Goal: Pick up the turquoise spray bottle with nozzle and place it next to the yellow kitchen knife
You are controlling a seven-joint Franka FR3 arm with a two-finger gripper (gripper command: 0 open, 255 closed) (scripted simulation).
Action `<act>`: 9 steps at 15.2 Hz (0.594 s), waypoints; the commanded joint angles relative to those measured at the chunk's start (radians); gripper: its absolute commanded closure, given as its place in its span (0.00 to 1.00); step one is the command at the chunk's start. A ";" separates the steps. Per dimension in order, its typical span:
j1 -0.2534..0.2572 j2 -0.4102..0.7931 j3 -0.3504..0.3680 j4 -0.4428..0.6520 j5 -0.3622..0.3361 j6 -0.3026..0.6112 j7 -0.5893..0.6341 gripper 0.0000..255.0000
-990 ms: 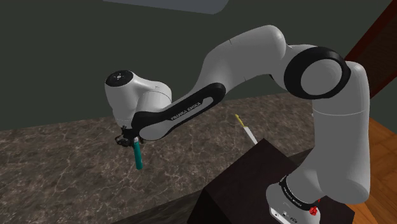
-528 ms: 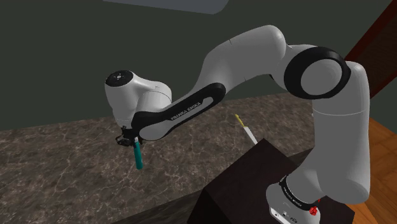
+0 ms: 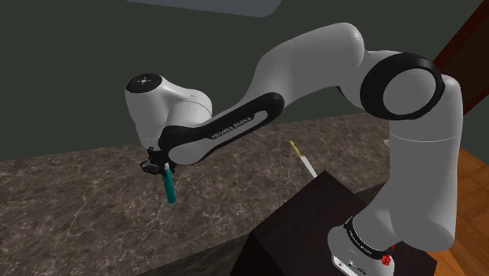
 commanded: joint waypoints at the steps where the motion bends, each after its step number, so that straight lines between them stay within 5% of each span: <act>1: -0.005 -0.015 0.006 0.004 0.010 -0.018 -0.009 1.00; 9: -0.016 -0.068 0.027 0.036 0.045 -0.094 -0.038 1.00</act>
